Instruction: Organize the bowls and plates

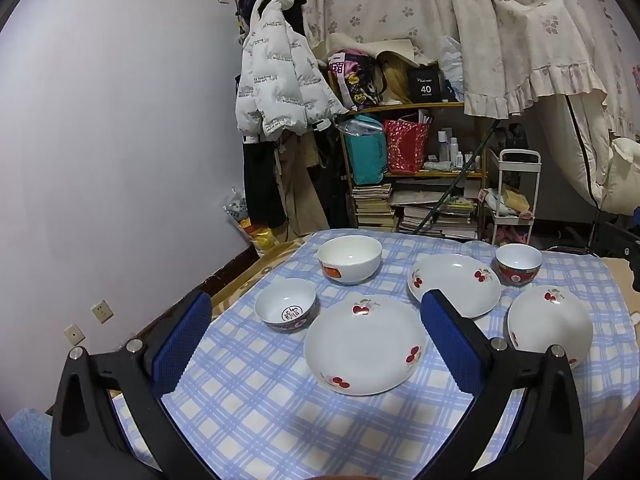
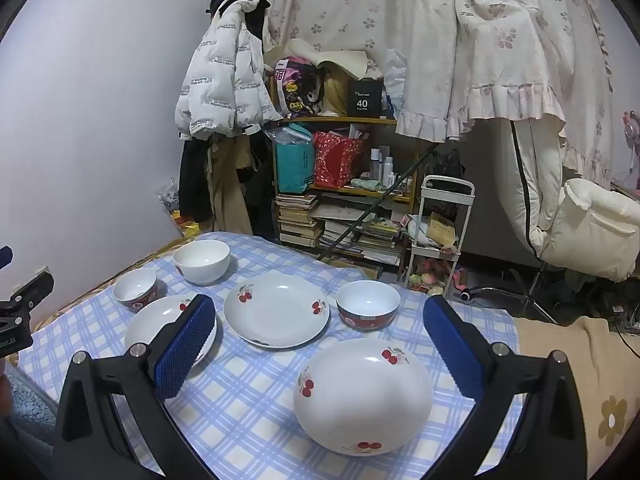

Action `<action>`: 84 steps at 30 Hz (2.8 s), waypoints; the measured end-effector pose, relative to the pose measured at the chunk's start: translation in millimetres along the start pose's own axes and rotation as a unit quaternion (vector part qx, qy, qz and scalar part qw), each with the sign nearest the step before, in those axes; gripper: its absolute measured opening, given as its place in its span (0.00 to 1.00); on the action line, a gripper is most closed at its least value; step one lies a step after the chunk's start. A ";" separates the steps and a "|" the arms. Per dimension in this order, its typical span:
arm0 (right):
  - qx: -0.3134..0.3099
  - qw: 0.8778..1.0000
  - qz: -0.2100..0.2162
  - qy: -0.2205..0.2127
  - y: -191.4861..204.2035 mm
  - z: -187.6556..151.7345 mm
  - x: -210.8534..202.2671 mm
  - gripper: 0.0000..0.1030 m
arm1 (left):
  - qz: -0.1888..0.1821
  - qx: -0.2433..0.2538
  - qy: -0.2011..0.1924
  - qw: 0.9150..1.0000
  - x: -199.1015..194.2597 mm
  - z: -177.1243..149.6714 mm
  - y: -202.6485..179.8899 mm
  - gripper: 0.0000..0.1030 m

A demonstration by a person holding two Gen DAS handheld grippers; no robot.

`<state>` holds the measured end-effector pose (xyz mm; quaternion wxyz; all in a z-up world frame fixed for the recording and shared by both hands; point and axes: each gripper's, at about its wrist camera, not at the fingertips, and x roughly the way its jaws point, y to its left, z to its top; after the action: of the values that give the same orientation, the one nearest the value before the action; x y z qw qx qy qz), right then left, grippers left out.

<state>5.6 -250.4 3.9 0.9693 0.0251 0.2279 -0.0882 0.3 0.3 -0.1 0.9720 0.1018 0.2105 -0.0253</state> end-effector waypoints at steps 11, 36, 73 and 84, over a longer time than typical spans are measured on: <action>0.002 1.000 0.002 0.002 0.0 0.1 -0.1 1.00 | 0.001 0.004 0.001 1.000 0.3 0.1 -0.8 0.99; 0.003 1.000 0.002 0.002 0.7 0.2 -1.6 1.00 | 0.002 0.006 0.000 1.000 0.6 -3.7 0.4 0.99; 0.002 1.000 0.001 0.002 0.8 0.6 -3.2 1.00 | 0.003 0.006 0.001 1.000 -2.3 -5.1 0.8 0.99; 0.003 1.000 0.002 0.002 0.6 0.7 -3.1 1.00 | 0.003 0.007 0.001 1.000 -2.3 -5.2 0.7 0.99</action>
<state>3.2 -249.3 5.9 0.9690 0.0287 0.2295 -0.0868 -3.8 2.1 -3.6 0.9712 0.1088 0.2105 -0.0237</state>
